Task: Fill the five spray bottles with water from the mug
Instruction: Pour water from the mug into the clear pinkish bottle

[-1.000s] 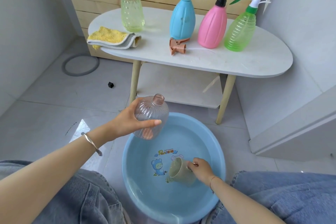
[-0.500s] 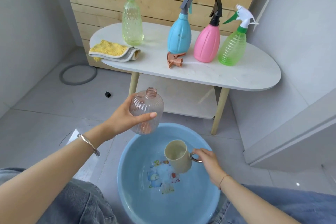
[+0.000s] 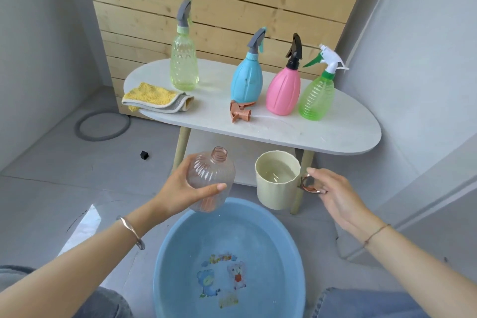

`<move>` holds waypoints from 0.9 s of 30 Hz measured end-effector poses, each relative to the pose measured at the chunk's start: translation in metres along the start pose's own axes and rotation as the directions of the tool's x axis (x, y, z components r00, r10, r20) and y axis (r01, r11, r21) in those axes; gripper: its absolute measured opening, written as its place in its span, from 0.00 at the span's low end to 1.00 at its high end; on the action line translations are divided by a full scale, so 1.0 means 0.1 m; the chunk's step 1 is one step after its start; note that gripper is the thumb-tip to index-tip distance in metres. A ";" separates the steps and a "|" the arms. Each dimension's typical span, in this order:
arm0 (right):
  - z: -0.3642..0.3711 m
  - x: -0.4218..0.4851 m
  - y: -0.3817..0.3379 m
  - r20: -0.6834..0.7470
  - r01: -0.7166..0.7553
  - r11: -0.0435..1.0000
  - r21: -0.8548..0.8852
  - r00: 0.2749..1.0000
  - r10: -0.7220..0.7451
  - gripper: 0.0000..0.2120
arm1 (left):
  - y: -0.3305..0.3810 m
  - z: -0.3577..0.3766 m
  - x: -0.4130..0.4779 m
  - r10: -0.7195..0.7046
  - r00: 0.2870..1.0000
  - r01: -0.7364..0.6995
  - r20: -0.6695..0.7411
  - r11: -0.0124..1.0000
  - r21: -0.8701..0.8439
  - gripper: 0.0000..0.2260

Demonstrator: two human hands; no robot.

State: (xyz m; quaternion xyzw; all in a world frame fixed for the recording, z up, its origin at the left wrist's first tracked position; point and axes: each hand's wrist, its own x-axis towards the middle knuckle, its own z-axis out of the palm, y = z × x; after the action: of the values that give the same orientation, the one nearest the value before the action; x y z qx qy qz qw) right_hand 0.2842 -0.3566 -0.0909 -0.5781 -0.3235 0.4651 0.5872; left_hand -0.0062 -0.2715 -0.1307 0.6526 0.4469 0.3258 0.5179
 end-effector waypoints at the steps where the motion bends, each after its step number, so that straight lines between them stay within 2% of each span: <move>1: 0.00 0.00 -0.07 0.007 0.020 1.000 0.020 1.000 -0.020 0.14 | -0.01 0.01 0.00 0.003 1.000 -0.003 0.002 1.000 0.006 0.39; 5: -0.02 0.00 -0.22 0.032 0.081 0.996 0.032 0.996 -0.082 0.21 | -0.09 0.09 0.00 -0.005 1.000 0.004 0.026 0.999 0.045 0.41; 9: 0.00 0.01 -0.25 0.024 0.151 0.987 0.055 0.988 -0.152 0.15 | -0.17 0.16 -0.02 -0.002 0.999 -0.001 0.051 0.998 0.064 0.40; 15: 0.05 -0.01 -0.23 0.021 0.158 0.987 0.028 0.987 -0.159 0.26 | -0.16 0.22 -0.02 0.037 0.997 -0.040 0.068 0.998 0.050 0.37; 24: 0.11 -0.06 -0.20 0.034 0.162 0.986 -0.034 0.986 -0.161 0.26 | -0.19 0.29 -0.04 0.056 0.992 -0.067 0.109 0.993 0.098 0.35; 27: 0.12 -0.05 -0.18 0.031 0.169 0.984 -0.057 0.985 -0.167 0.22 | -0.18 0.28 -0.04 0.057 0.992 -0.068 0.116 0.993 0.096 0.36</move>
State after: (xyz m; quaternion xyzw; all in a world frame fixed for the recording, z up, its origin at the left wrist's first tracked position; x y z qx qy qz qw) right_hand 0.2747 -0.3553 -0.0711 -0.5598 -0.3923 0.4116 0.6027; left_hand 0.0125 -0.2847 -0.1554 0.7087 0.4119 0.2820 0.4986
